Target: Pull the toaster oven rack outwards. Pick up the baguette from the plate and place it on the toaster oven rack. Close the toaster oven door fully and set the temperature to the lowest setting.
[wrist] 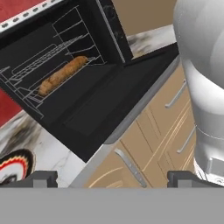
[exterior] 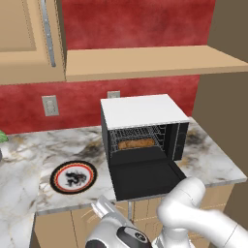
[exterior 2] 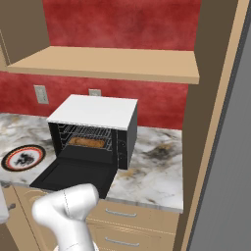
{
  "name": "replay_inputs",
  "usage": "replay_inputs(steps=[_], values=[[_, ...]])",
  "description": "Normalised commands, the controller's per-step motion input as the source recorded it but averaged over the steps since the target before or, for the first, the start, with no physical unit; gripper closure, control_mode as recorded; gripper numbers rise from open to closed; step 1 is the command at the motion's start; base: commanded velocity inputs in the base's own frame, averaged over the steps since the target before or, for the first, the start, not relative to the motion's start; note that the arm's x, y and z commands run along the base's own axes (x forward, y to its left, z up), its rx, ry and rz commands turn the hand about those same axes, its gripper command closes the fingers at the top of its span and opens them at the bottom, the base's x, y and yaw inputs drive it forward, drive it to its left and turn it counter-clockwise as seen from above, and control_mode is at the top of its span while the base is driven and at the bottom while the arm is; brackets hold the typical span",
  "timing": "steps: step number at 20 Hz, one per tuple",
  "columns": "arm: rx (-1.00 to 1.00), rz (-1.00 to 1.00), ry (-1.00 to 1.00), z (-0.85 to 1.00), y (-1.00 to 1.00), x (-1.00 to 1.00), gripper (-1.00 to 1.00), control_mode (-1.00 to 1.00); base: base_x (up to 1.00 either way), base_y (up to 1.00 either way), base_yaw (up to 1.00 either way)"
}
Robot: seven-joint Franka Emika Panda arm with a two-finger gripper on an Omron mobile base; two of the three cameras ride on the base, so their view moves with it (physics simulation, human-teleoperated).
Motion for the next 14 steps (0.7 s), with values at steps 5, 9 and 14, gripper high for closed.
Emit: replay_inputs(steps=[5, 9, 14], values=[[0.00, 0.00, 0.00, -0.08, 0.00, 0.08, -1.00, -1.00, 0.00, 0.00, 0.00], [0.00, 0.00, 0.00, -0.02, -0.01, 0.04, -1.00, -1.00, 0.00, 0.00, 0.00], [0.00, 0.00, 0.00, 0.00, -0.08, 0.02, -1.00, -1.00, 0.00, 0.00, 0.00]])
